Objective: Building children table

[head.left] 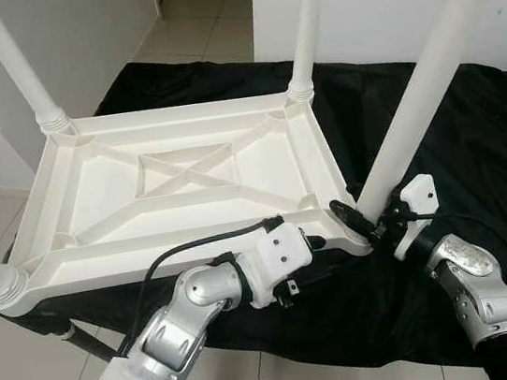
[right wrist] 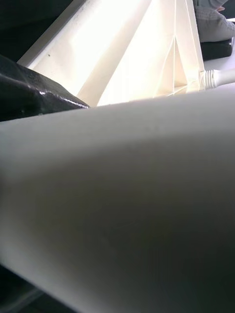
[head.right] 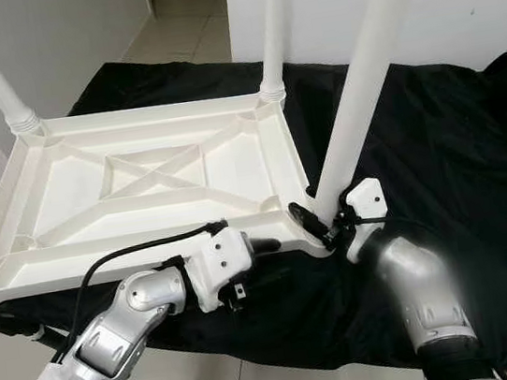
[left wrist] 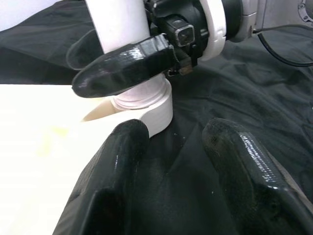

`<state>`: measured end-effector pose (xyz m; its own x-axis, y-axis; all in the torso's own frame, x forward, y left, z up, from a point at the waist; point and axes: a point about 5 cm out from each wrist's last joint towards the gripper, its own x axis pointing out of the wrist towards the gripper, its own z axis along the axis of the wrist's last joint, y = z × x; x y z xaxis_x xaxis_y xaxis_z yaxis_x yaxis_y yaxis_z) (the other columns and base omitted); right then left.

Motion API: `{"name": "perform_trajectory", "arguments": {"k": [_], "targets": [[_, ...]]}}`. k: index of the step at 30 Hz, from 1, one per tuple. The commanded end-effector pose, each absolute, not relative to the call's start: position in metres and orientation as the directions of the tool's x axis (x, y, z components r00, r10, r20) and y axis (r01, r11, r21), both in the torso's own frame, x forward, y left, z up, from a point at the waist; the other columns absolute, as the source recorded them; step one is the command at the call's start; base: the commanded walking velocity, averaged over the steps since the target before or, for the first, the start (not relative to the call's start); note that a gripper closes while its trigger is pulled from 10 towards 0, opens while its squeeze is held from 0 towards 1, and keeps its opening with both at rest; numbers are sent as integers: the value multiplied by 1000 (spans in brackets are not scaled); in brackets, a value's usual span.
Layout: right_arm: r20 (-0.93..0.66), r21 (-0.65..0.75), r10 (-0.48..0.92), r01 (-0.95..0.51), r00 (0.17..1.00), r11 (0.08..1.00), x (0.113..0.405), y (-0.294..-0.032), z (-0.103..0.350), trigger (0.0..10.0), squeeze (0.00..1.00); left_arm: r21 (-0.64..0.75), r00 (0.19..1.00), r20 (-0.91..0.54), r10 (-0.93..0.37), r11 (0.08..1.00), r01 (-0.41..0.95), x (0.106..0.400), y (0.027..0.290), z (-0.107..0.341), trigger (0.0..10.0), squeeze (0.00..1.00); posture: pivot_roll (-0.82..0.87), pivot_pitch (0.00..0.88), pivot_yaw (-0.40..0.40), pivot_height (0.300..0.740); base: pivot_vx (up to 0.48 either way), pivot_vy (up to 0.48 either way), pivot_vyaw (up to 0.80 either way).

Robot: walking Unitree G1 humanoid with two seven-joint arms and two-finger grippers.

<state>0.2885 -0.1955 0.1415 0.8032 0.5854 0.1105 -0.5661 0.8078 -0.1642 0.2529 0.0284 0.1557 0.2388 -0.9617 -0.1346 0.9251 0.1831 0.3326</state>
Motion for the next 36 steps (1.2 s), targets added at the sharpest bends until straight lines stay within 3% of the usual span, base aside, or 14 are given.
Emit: {"name": "perform_trajectory", "arguments": {"k": [1, 2, 9, 16, 17, 27, 28, 33, 36], "targets": [[62, -144, 587, -575, 807, 806, 287, -197, 131, 0, 0, 357, 255, -133, -958, 194, 914, 256, 28, 160, 10000, 0, 6, 95, -36, 740, 0, 0, 0], [63, -123, 573, -563, 817, 817, 288, -198, 131, 10000, 0, 358, 261, -130, -957, 200, 912, 258, 28, 160, 10000, 0, 5, 96, -36, 740, 0, 0, 0], [73, -64, 496, -492, 865, 868, 291, -199, 133, 10000, 0, 357, 271, -132, -954, 209, 910, 260, 29, 159, 10000, 0, -2, 96, -40, 740, 0, 0, 0], [77, -91, 403, -396, 912, 914, 291, -196, 130, 10000, 0, 354, 275, -133, -952, 213, 911, 260, 29, 158, 10000, 0, -13, 90, -40, 740, 0, 0, 0], [52, -110, 322, -315, 945, 943, 292, -195, 126, 10000, 0, 351, 277, -132, -952, 217, 911, 261, 29, 157, 10000, 0, -14, 89, -40, 740, 0, 0, 0], [77, 10, 60, -61, 995, 998, 281, -176, 125, 10000, 0, 330, 293, -130, -947, 237, 914, 264, 35, 155, 10000, 0, -26, 85, -33, 740, 0, 0, 0], [83, 40, -32, 28, 996, 999, 279, -168, 125, 10000, 0, 329, 299, -128, -946, 244, 912, 265, 35, 156, 10000, 0, -28, 85, -31, 740, 0, 0, 0], [101, 67, -154, 147, 983, 987, 276, -163, 127, 10000, 0, 328, 299, -122, -946, 246, 912, 266, 34, 157, 10000, 0, -28, 85, -31, 740, 0, 0, 0], [76, 138, -366, 354, 928, 925, 271, -165, 126, 10000, 0, 320, 295, -109, -949, 248, 915, 267, 34, 159, 10000, 0, -26, 74, -30, 740, 0, 0, 0]]}}
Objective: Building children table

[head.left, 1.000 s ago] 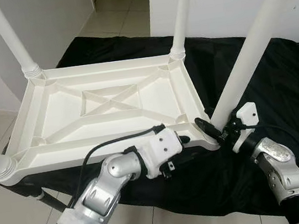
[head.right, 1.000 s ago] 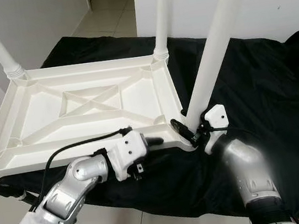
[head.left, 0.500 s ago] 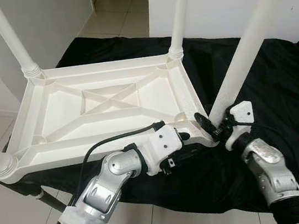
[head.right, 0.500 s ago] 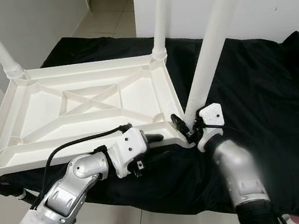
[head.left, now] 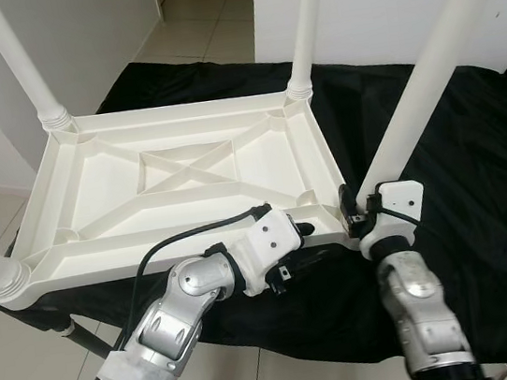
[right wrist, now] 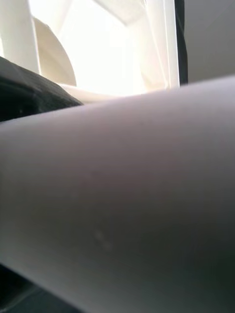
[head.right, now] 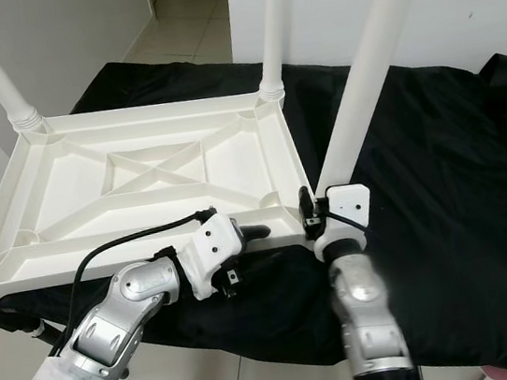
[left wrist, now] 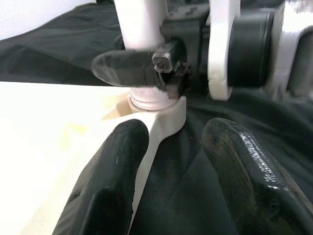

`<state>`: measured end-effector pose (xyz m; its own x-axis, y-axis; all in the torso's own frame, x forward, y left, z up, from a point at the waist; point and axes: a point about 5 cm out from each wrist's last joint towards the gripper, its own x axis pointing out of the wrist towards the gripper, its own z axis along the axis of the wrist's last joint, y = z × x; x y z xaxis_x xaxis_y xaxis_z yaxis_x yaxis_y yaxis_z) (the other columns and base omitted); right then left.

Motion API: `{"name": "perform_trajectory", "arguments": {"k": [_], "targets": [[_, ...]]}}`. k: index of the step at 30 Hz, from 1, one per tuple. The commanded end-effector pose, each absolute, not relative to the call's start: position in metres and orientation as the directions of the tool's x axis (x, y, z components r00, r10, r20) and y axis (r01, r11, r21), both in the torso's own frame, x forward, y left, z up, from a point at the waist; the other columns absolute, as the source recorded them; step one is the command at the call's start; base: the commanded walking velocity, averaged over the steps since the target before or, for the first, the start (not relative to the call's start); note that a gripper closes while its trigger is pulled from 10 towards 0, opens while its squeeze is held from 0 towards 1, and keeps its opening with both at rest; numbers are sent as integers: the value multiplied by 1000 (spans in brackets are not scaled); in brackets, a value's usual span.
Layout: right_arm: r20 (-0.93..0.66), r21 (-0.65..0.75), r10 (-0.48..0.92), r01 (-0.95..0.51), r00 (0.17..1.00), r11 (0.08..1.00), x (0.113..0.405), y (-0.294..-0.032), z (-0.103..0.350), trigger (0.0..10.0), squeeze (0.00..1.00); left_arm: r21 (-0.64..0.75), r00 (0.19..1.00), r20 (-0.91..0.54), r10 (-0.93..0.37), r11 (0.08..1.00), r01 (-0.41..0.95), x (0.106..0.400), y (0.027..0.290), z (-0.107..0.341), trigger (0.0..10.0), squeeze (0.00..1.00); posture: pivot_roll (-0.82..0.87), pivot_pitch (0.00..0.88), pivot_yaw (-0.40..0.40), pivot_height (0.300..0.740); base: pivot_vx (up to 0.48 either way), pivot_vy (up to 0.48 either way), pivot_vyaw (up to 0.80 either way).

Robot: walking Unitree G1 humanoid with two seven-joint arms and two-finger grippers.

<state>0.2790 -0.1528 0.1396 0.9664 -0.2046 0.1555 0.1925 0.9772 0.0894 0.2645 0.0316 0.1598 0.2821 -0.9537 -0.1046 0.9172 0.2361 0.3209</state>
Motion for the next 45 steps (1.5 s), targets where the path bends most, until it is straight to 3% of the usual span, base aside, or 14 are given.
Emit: {"name": "perform_trajectory", "arguments": {"k": [1, 14, 15, 27, 28, 29, 30, 39, 43, 45], "targets": [[66, 148, -400, 387, 914, 910, 269, -164, 126, 10000, 0, 321, 295, -110, -949, 247, 914, 267, 34, 159, 10000, 0, -26, 74, -30, 740, 0, 0, 0], [61, 112, -397, 389, 916, 915, 271, -155, 128, 10000, 0, 321, 302, -114, -947, 252, 913, 268, 35, 156, 10000, 0, -19, 65, -29, 740, 0, 0, 0], [52, 126, -383, 375, 922, 919, 272, -154, 127, 10000, 1000, 321, 303, -115, -946, 253, 913, 268, 36, 156, 10000, 0, -19, 65, -29, 740, 0, 0, 0], [102, 164, -213, 194, 972, 967, 276, -151, 134, 10000, 1000, 318, 314, -107, -943, 267, 910, 267, 36, 156, 10000, 0, -20, 70, -47, 740, 0, 0, 0], [117, 159, -172, 152, 978, 975, 276, -152, 136, 10000, 157, 317, 313, -106, -944, 266, 910, 266, 35, 156, 10000, 0, -26, 73, -49, 740, 0, 0, 0], [117, 159, -172, 152, 978, 975, 276, -152, 136, 10000, 157, 317, 313, -106, -944, 266, 910, 266, 35, 156, 10000, 0, -26, 73, -49, 740, 0, 0, 0], [130, 153, -143, 123, 981, 981, 276, -154, 137, 10000, 0, 317, 312, -104, -944, 266, 911, 266, 34, 156, 10000, 0, -33, 76, -50, 740, 0, 0, 0], [202, 29, 162, -171, 966, 985, 277, -171, 145, 10000, 0, 309, 299, -96, -949, 257, 916, 267, 31, 159, 10000, 0, -73, 109, -18, 740, 0, 0, 0], [201, 14, 217, -224, 955, 974, 277, -173, 146, 10000, 0, 309, 298, -97, -950, 256, 916, 267, 31, 159, 10000, 0, -75, 110, -15, 740, 0, 0, 0], [181, -26, 338, -339, 923, 940, 277, -177, 147, 10000, 0, 311, 293, -97, -951, 251, 917, 268, 31, 160, 10000, 0, -76, 121, -10, 740, 0, 0, 0]]}}
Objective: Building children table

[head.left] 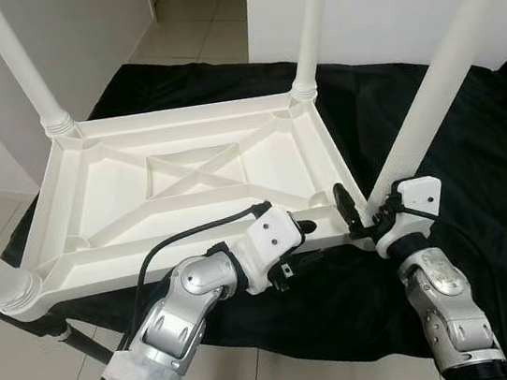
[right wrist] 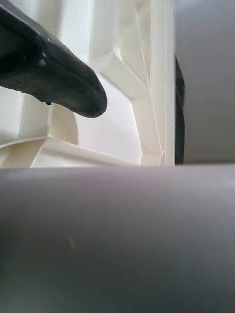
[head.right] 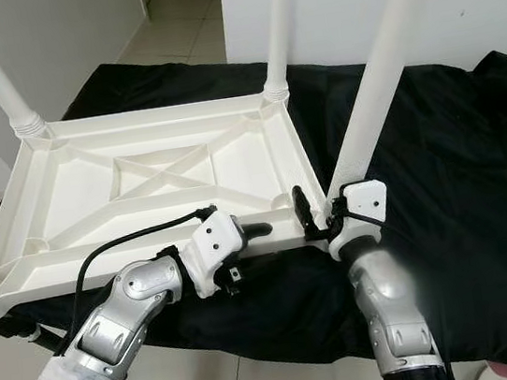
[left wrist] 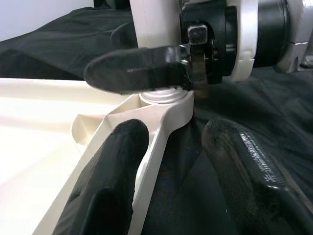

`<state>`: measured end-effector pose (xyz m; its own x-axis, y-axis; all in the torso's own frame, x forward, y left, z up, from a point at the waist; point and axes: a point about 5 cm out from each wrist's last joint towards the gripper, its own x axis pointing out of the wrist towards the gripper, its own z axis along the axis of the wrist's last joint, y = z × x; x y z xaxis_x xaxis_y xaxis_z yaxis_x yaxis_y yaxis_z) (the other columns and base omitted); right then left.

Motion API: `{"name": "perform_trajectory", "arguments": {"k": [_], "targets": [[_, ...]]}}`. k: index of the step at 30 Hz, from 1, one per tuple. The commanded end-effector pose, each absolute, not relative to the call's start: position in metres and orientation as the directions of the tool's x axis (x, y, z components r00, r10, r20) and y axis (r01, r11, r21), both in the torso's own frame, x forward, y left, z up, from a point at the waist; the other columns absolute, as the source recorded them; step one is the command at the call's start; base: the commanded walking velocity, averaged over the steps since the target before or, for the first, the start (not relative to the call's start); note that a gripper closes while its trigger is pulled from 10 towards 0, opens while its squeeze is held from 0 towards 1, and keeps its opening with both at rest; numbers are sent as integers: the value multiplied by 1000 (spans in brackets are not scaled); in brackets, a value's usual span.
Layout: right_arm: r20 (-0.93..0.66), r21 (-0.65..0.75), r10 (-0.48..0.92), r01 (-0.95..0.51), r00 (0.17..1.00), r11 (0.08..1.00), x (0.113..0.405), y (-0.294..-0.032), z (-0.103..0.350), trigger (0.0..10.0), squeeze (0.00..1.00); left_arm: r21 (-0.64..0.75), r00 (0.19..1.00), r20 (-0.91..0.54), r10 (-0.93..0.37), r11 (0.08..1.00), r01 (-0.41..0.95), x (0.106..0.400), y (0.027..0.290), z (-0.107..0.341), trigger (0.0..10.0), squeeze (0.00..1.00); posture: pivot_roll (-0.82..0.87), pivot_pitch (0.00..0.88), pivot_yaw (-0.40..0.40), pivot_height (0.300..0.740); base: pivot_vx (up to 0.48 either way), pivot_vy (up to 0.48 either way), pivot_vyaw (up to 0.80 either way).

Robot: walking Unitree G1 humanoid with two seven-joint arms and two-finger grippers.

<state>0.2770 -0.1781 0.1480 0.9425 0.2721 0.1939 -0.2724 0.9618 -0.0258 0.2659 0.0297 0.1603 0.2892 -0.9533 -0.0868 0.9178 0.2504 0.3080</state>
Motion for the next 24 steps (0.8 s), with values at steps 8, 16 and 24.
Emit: {"name": "perform_trajectory", "arguments": {"k": [8, 16, 24], "targets": [[96, -71, 547, -542, 832, 837, 281, -179, 141, 10000, 0, 311, 292, -101, -951, 249, 917, 267, 33, 161, 10000, 0, -54, 125, -7, 740, 0, 0, 0], [80, -84, 616, -611, 783, 787, 289, -176, 139, 0, 0, 313, 300, -105, -948, 255, 915, 268, 36, 162, 10000, 0, -35, 121, -1, 740, 0, 0, 0], [86, -64, 611, -607, 787, 792, 283, -173, 136, 0, 0, 317, 298, -109, -948, 251, 915, 268, 36, 162, 10000, 0, -25, 119, 0, 740, 0, 0, 0]]}}
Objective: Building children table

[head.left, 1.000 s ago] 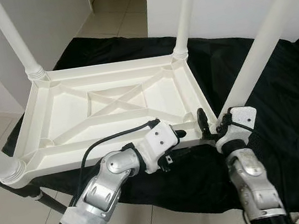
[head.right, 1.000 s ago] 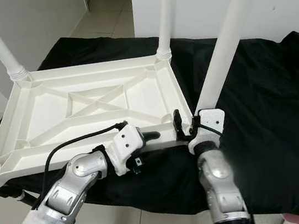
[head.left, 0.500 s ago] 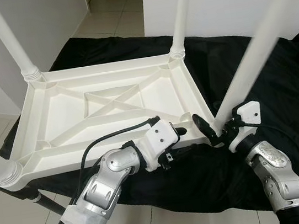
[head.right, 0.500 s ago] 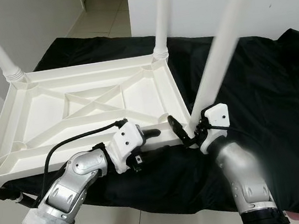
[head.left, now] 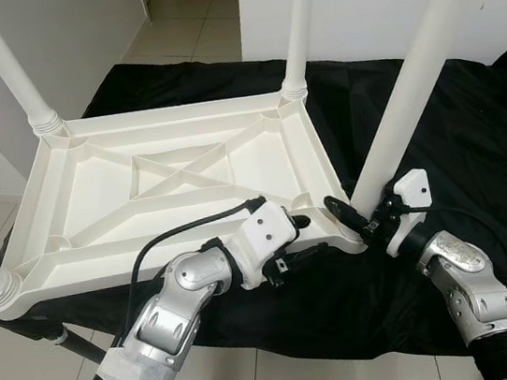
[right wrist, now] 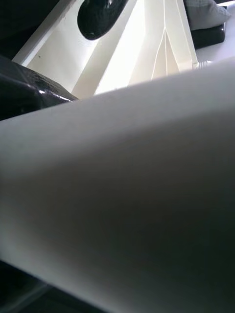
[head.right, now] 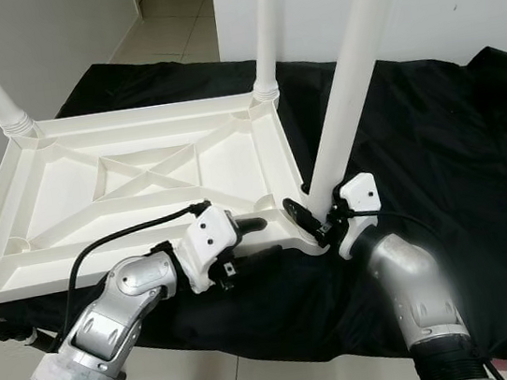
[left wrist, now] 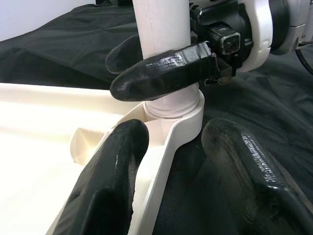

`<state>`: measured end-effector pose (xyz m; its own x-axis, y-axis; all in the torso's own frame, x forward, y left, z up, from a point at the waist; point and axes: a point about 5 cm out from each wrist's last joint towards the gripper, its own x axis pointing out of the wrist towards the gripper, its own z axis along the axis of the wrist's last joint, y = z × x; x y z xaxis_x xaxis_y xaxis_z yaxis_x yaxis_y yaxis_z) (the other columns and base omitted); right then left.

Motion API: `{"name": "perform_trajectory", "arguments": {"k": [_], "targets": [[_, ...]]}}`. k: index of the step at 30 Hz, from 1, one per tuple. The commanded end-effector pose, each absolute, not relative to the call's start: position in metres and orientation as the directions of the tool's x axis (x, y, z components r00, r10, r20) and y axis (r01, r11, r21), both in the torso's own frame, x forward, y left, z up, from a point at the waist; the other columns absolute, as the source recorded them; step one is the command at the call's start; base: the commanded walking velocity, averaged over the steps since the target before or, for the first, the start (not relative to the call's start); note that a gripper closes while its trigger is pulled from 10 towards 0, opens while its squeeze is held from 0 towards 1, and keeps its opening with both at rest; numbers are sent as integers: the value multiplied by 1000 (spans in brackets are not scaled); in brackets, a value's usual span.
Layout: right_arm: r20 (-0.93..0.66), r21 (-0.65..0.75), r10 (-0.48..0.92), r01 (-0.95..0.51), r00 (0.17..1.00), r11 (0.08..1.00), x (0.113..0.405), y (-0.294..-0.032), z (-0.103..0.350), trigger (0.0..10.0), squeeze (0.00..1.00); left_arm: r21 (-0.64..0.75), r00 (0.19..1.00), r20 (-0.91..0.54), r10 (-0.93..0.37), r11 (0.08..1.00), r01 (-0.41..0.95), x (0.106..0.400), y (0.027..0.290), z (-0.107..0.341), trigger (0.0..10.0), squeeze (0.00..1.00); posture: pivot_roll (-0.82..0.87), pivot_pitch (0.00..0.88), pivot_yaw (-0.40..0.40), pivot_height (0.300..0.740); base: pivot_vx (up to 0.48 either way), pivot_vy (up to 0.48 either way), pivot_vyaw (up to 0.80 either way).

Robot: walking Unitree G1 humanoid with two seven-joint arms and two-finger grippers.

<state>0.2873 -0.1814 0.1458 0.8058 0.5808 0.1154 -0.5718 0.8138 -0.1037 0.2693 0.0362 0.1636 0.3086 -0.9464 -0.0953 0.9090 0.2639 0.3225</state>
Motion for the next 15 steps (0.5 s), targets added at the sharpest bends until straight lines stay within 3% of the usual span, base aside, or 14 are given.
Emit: {"name": "perform_trajectory", "arguments": {"k": [1, 6, 7, 15], "targets": [[86, -64, 611, -607, 787, 792, 283, -173, 136, 0, 0, 317, 298, -109, -948, 251, 915, 268, 36, 162, 10000, 0, -25, 119, 0, 740, 0, 0, 0], [86, -55, 600, -598, 795, 800, 283, -174, 135, 0, 0, 317, 298, -110, -948, 250, 915, 268, 36, 162, 10000, 0, -26, 118, -1, 740, 0, 0, 0], [81, -53, 568, -565, 819, 823, 281, -173, 135, 10000, 0, 317, 297, -110, -948, 250, 915, 268, 36, 162, 10000, 0, -31, 114, -3, 740, 0, 0, 0], [92, -25, 392, -391, 916, 920, 281, -171, 137, 10000, 0, 316, 296, -107, -949, 250, 915, 268, 34, 161, 10000, 0, -40, 114, -5, 740, 0, 0, 0]]}}
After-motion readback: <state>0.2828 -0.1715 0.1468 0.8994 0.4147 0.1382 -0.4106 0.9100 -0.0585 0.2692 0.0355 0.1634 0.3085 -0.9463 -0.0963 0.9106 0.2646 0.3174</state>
